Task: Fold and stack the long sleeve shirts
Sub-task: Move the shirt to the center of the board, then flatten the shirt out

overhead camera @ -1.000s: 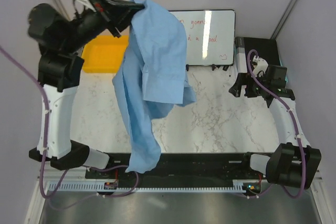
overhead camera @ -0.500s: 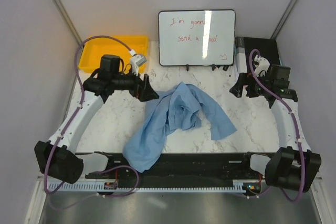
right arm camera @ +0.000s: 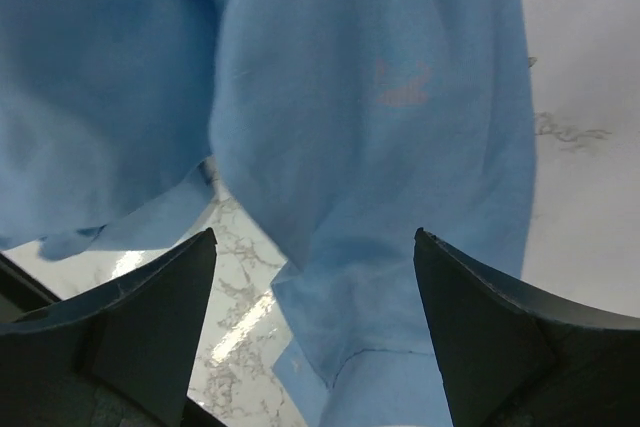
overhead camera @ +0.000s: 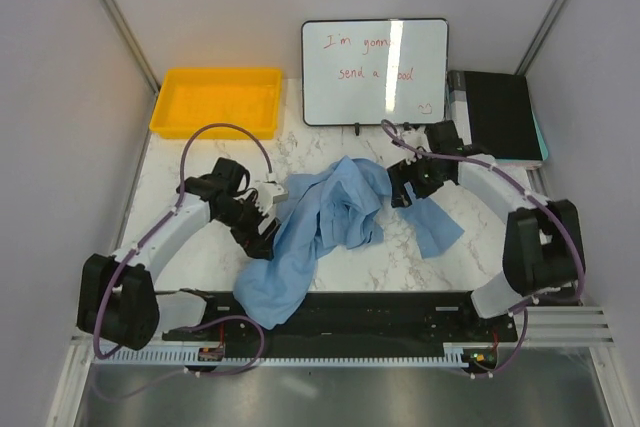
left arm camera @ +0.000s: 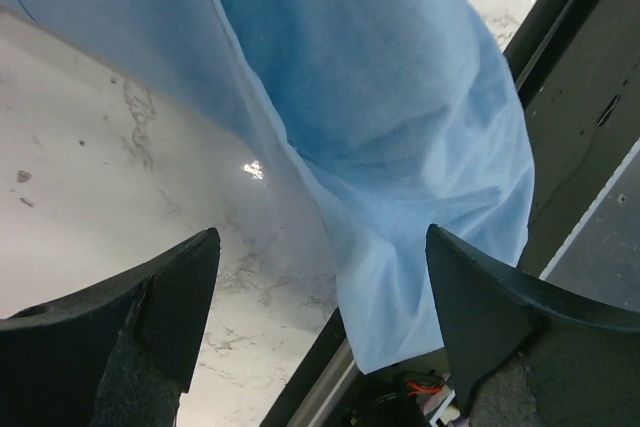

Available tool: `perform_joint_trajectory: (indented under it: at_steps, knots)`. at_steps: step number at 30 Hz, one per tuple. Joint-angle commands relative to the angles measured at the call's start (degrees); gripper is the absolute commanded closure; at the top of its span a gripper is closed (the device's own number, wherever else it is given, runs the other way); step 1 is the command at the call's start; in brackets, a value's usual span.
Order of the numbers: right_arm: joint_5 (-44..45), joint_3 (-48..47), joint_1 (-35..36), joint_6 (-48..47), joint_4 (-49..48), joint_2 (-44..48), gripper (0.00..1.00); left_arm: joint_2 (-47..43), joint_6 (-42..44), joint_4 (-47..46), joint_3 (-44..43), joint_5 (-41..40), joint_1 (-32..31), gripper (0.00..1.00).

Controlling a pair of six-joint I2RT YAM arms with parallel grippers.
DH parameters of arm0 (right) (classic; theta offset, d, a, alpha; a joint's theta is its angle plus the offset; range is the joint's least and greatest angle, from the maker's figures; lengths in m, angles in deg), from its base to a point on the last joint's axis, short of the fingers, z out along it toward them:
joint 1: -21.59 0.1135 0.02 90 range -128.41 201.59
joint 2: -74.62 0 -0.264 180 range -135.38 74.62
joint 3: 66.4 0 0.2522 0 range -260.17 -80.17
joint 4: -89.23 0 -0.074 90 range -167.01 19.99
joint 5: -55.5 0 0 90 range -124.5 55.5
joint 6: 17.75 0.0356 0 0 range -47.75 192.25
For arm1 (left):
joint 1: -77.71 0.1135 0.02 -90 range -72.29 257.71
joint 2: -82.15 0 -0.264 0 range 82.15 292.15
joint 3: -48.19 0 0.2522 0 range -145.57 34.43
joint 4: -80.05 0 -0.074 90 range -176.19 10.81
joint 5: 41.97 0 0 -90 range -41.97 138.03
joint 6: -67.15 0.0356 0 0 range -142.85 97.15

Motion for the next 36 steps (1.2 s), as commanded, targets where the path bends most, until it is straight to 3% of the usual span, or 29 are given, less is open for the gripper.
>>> perform_joint_trajectory:
  at_steps: [1,4,6,7,8,9,10,11,12,17,21,29,33,36]
  knots:
    - [6.24,-3.21,2.77,-1.8,-1.57,-6.86,0.13,3.2,4.06,0.15,1.66,-2.3,-0.45,0.1]
    - [8.85,-3.21,4.62,-0.66,-3.41,-10.72,0.18,5.22,3.19,-0.99,1.5,-5.11,-0.98,0.15]
    - [10.18,-3.65,4.8,-0.22,-3.69,-13.01,0.29,6.53,3.36,-1.78,1.23,-7.21,-0.89,0.29]
    - [12.45,-4.52,4.62,-0.22,-3.77,-13.45,0.51,6.98,3.54,-1.87,0.62,-7.66,-0.81,0.38]
    - [13.61,-5.22,4.62,-0.13,-3.69,-13.55,0.65,7.15,3.54,-1.78,-0.17,-7.84,-0.54,0.59]
    - [14.83,-6.88,4.1,-0.22,-2.82,-13.02,0.78,7.07,3.36,-1.69,-1.04,-7.84,0.33,0.7]
    - [16.33,-7.86,3.57,0.04,-2.29,-12.15,1.0,6.2,3.27,-1.43,-3.58,-7.49,1.03,0.8]
    - [16.6,-8.91,2.78,0.05,-1.5,-9.62,1.0,5.41,3.27,-0.91,-5.26,-6.71,1.74,0.94]
    - [16.61,-9.97,0.6,-0.22,0.25,-7.85,1.0,4.44,3.36,-0.29,-6.84,-4.96,2.88,0.98]
    - [18.26,-16.3,-7.06,-3.55,2.55,6.37,1.0,-4.7,3.11,0.16,-13.53,-4.93,2.97,0.98]
    - [17.92,-22.35,-11.63,-5.4,4.48,12.11,1.0,-8.22,-0.33,-1.69,-16.69,-8.1,3.06,0.98]
    - [22.31,-28.34,-13.31,-2.77,2.12,21.07,1.0,-10.07,-2.0,-2.57,-21.26,-9.43,3.15,0.98]
    - [28.11,-34.73,-13.57,-1.19,-2.01,24.77,1.0,-10.95,-2.88,-1.18,-27.05,-4.26,2.01,0.98]
    - [33.03,-43.24,-13.48,-0.4,-2.54,24.95,1.0,-10.86,-3.75,0.85,-36.35,-2.48,-1.57,0.98]
